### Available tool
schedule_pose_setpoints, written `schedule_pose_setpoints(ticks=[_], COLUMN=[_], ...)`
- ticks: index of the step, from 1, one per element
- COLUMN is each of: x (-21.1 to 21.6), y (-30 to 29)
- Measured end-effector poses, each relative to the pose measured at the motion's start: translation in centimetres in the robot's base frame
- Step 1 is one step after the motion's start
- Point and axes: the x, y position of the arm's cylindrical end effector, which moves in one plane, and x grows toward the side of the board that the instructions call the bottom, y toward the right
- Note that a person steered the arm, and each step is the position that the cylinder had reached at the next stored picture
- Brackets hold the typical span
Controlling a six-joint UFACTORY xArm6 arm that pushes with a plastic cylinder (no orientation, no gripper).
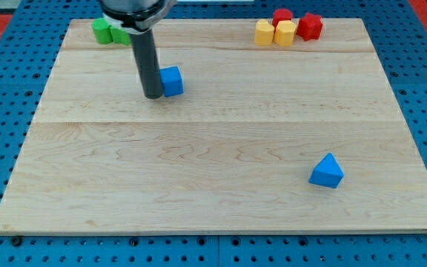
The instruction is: Push the blue cube closer to the green star
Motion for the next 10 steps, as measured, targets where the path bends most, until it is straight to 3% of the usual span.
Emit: schedule_pose_setpoints(ticks=[1, 2, 4, 5, 7, 8, 9, 10], x=[-1.4, -5.3, -2.6, -4.0, -8.5, -7.7, -4.3, -6.7], y=[3.3, 1.7, 3.0, 6.3, -0.2, -2.3, -1.2, 5.0])
